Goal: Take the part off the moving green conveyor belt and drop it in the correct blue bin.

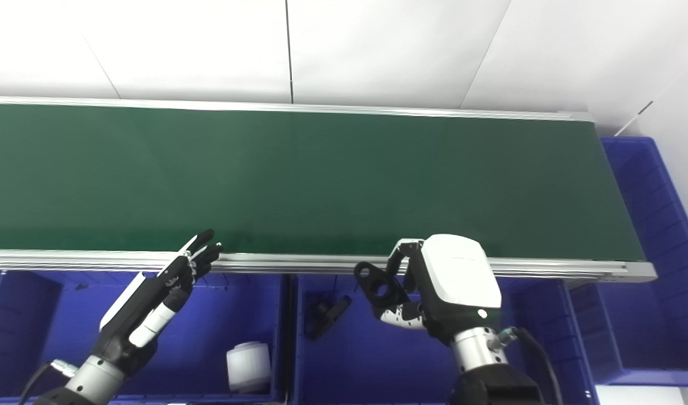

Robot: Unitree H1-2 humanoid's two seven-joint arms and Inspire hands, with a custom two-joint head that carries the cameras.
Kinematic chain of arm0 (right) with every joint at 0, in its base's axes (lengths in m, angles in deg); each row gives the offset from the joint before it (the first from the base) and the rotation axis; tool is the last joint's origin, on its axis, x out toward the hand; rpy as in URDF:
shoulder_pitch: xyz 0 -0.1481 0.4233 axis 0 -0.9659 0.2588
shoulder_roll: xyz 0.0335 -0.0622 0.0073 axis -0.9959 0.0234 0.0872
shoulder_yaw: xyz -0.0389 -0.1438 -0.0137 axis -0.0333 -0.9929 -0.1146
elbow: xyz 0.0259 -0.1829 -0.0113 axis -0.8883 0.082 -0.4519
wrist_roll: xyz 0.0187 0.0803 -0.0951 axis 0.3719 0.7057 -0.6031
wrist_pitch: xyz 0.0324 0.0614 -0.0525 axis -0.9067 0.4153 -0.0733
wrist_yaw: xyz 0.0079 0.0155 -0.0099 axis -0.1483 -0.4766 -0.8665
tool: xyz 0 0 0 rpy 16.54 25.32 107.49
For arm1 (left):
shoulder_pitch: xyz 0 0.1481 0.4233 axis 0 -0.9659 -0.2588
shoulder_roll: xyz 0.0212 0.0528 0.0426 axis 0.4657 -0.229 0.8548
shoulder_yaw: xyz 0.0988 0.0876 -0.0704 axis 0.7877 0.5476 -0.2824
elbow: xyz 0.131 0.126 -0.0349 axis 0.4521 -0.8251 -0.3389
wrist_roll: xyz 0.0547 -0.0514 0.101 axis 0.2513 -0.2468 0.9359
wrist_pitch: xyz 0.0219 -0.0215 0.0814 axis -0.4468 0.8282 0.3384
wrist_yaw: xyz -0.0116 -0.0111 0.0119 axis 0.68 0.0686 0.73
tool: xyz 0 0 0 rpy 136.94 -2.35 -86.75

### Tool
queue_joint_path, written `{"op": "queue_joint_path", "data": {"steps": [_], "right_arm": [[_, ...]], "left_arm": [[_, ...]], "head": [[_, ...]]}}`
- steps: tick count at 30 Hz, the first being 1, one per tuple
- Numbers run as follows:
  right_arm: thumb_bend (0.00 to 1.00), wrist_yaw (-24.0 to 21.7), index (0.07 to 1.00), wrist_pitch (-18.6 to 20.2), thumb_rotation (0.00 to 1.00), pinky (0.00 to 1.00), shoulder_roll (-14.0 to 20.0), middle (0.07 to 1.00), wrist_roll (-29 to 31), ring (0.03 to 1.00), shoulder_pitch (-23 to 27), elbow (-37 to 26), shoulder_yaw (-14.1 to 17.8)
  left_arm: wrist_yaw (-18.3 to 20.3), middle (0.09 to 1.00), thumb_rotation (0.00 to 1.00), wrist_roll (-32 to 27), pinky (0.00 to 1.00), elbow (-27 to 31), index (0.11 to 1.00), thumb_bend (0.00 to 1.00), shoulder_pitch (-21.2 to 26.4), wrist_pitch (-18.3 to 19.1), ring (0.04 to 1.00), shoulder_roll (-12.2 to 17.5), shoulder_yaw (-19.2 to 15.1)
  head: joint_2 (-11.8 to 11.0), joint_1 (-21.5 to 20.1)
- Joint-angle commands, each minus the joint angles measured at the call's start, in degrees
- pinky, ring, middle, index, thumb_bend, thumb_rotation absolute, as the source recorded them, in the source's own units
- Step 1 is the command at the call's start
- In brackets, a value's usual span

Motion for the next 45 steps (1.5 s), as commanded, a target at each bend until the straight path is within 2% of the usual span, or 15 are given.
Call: {"op": "queue_joint_path", "data": {"steps": [1, 8, 13, 14, 15, 17, 19, 23, 28, 34, 36, 38, 39, 42, 45], "right_arm": [[0.51, -0.84, 0.490, -2.94, 0.14, 0.16, -0.73, 0.344, -3.78, 0.233, 0.82, 0.09, 0.27], [0.51, -3.40, 0.489, -3.47, 0.14, 0.15, -3.23, 0.333, -8.56, 0.220, 1.92, 2.80, 0.93], [0.52, -4.30, 0.493, -4.70, 0.16, 0.18, -4.34, 0.397, -12.73, 0.267, 1.82, 2.34, 1.25], [0.74, -4.62, 0.566, -5.08, 0.31, 0.22, -4.51, 0.438, -13.64, 0.313, 1.77, 2.14, 1.32], [0.83, -4.91, 0.595, -5.47, 0.37, 0.25, -4.54, 0.463, -14.23, 0.343, 1.78, 2.02, 1.43], [0.94, -5.41, 0.633, -6.17, 0.47, 0.35, -4.66, 0.543, -14.90, 0.431, 1.80, 1.91, 1.73], [0.98, -6.28, 0.655, -7.03, 0.52, 0.40, -4.67, 0.597, -15.39, 0.484, 1.85, 1.77, 2.06], [1.00, -8.26, 0.690, -8.08, 0.61, 0.53, -4.64, 0.702, -15.27, 0.619, 1.86, 1.28, 2.61], [1.00, -10.38, 0.696, -9.20, 0.61, 0.52, -5.29, 0.722, -14.56, 0.615, 1.86, 0.22, 3.03], [1.00, -10.10, 0.690, -9.81, 0.62, 0.52, -6.21, 0.722, -11.42, 0.628, 1.22, -1.02, 3.24], [1.00, -8.97, 0.684, -9.52, 0.61, 0.52, -6.92, 0.714, -8.74, 0.626, 0.82, -1.68, 3.01], [1.00, -5.88, 0.661, -8.61, 0.60, 0.49, -8.23, 0.693, -2.79, 0.612, 0.01, -2.19, 2.98], [0.97, -3.73, 0.649, -7.84, 0.59, 0.48, -9.46, 0.675, 2.04, 0.598, -0.76, -2.34, 3.03], [0.80, 1.07, 0.626, -6.49, 0.73, 0.41, -12.69, 0.591, 13.31, 0.512, -2.95, -1.92, 3.28], [0.76, 4.52, 0.626, -3.60, 0.73, 0.40, -18.06, 0.575, 28.40, 0.491, -6.43, -0.64, 3.59]], "left_arm": [[0.50, 0.942, 0.81, -0.80, 1.00, 1.86, 0.987, 0.70, 0.32, -0.56, 0.968, 0.61, -0.22], [0.43, 0.937, 0.81, -0.92, 1.00, 2.96, 0.984, 0.71, 0.36, 1.04, 0.965, 0.42, -0.22], [0.54, 0.935, 0.81, -1.07, 1.00, 2.70, 0.984, 0.71, 0.43, 0.55, 0.962, 0.34, -0.22], [0.55, 0.936, 0.81, -0.99, 1.00, 2.74, 0.986, 0.71, 0.45, 0.62, 0.964, 0.35, -0.19], [0.61, 0.937, 0.81, -1.00, 1.00, 2.78, 0.987, 0.72, 0.51, 0.79, 0.964, 0.36, -0.13], [0.67, 0.939, 0.81, -1.03, 1.00, 2.84, 0.989, 0.72, 0.60, 1.06, 0.969, 0.32, -0.05], [0.70, 0.939, 0.81, -1.03, 1.00, 2.98, 0.989, 0.72, 0.64, 1.29, 0.970, 0.26, -0.02], [0.66, 0.934, 0.81, -0.91, 1.00, 2.99, 0.986, 0.72, 0.70, 1.29, 0.964, 0.04, 0.08], [0.68, 0.936, 0.81, -0.82, 1.00, 3.20, 0.989, 0.72, 0.67, 1.52, 0.966, -0.06, 0.24], [1.02, 0.941, 0.81, -1.28, 1.00, 2.96, 0.995, 0.72, 0.78, 1.51, 0.977, -0.01, 0.44], [0.91, 0.941, 0.81, -1.07, 1.00, 3.29, 0.995, 0.72, 0.70, 1.81, 0.977, -0.07, 0.53], [0.73, 0.939, 0.81, -0.69, 1.00, 3.56, 0.990, 0.72, 0.59, 2.16, 0.971, -0.15, 0.65], [0.72, 0.941, 0.81, -0.47, 1.00, 3.50, 0.991, 0.73, 0.52, 2.11, 0.973, -0.17, 0.76], [0.65, 0.946, 0.82, 0.01, 1.00, 3.29, 0.988, 0.72, 0.30, 1.72, 0.977, -0.34, 1.06], [0.56, 0.942, 0.82, 0.29, 1.00, 2.82, 0.982, 0.71, 0.00, 1.11, 0.972, -0.66, 1.43]], "head": [[-0.05, 0.04], [0.35, -0.02], [0.38, 0.21], [0.38, 0.21], [0.33, 0.32], [0.31, 0.40], [0.30, 0.50], [0.32, 0.75], [0.24, 1.14], [0.13, 1.79], [0.06, 2.14], [-0.06, 2.84], [-0.16, 3.87], [-0.59, 5.83], [-1.16, 7.37]]}}
